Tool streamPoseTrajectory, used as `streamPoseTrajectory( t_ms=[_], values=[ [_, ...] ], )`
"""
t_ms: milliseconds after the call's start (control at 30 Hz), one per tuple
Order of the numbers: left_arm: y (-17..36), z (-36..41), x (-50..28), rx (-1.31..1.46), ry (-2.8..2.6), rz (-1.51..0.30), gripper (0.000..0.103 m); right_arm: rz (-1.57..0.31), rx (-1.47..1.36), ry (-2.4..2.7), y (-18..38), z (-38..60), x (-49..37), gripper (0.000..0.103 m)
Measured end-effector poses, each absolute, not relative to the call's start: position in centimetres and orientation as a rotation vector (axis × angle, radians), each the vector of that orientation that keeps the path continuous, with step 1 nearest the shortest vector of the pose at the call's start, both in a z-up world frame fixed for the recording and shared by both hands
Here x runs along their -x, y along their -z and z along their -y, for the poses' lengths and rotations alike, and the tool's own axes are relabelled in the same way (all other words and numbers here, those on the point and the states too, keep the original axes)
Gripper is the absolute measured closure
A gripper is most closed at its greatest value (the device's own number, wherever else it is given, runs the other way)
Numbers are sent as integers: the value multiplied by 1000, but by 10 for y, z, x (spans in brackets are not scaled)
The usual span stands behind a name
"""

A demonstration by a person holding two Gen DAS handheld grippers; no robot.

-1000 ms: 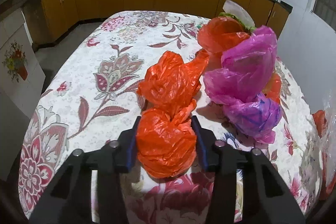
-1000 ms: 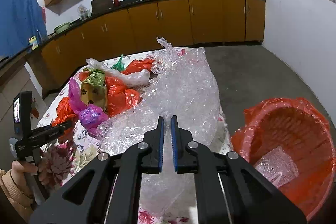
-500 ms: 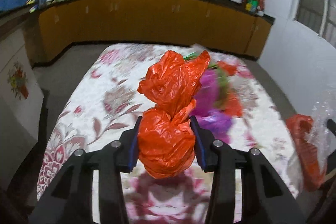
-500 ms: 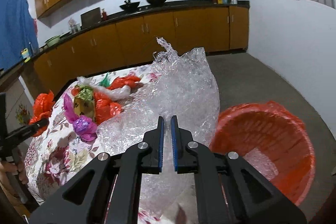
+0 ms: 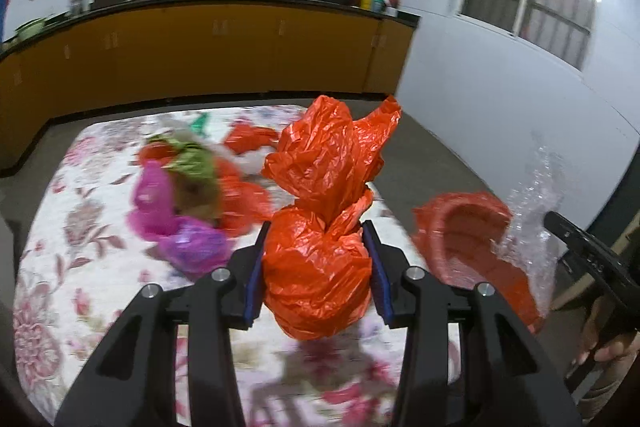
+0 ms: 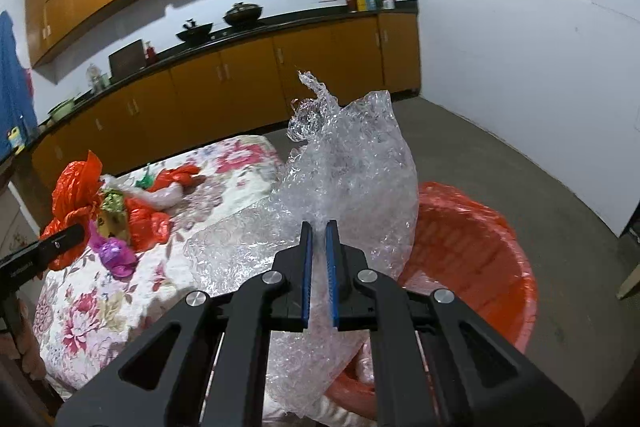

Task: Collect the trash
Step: 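Carry the red bag and bubble wrap to the basket and release them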

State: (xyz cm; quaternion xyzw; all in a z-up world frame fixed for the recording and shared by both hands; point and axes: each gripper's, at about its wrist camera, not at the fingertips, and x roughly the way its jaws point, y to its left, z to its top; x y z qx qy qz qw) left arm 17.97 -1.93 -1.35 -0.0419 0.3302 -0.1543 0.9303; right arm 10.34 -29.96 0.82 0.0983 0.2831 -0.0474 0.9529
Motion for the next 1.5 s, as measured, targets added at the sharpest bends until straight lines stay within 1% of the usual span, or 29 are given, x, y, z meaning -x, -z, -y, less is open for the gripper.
streamPoseTrajectory(
  t_ms=[433,733,967,1500],
  values=[
    [26,115,-190,52,521,-731,60,-572,-266,191,-1,354,-94,95],
    [46,175,-195,17,620,-775,60,-583,-312,239,9,386,-90,95],
    [60,203,-197,-6,656,-801,60,-580,-328,250,13,397,-91,95],
    [69,221,-201,-11,669,-830,59,-581,-351,255,18,401,-97,95]
  ],
)
